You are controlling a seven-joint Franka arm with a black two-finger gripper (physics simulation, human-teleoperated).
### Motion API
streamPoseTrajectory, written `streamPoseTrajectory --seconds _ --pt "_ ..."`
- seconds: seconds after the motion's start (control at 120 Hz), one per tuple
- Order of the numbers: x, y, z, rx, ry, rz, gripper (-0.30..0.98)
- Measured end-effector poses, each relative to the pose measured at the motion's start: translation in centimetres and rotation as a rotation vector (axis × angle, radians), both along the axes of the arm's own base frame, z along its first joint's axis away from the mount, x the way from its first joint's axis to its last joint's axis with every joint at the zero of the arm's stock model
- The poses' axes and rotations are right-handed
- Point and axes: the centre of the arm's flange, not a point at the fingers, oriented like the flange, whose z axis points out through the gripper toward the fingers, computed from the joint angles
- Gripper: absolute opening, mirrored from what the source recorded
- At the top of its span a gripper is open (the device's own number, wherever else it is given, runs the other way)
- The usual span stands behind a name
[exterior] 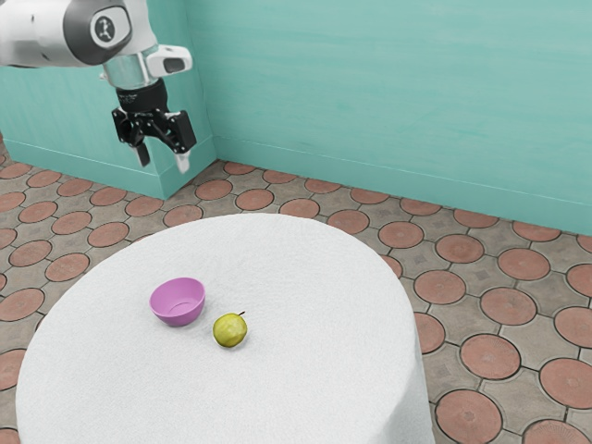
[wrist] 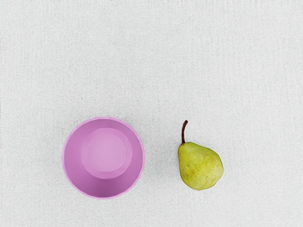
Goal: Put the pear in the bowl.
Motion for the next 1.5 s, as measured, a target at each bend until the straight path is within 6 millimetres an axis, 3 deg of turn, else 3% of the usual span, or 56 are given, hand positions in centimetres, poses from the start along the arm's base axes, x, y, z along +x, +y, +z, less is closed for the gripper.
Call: streamPoseTrajectory --seconds 0.15,0.242,0.425,0.533,0.642,0.917,1.142,1.5 --pt "0.4 -0.1 -0.5 0.005 -0.015 0.000 0.66" --pt "0.5 -1.9 -2.0 0.015 0.002 -0.030 0.66" --pt "-0.6 -10.5 -11.0 0.042 0.101 -0.133 0.66" --pt "-1.0 -13.2 -15.5 0.053 0.112 -0.139 0.66" --pt "-1.2 -13.0 -19.0 0.059 0.100 -0.091 0.66" --pt "-4.2 -12.7 -26.3 0.064 0.066 -0.011 0.66" --pt "-4.1 -12.8 -28.5 0.068 0.015 0.023 0.65" --pt "-3.8 -10.7 -30.7 0.074 0.012 0.098 0.65"
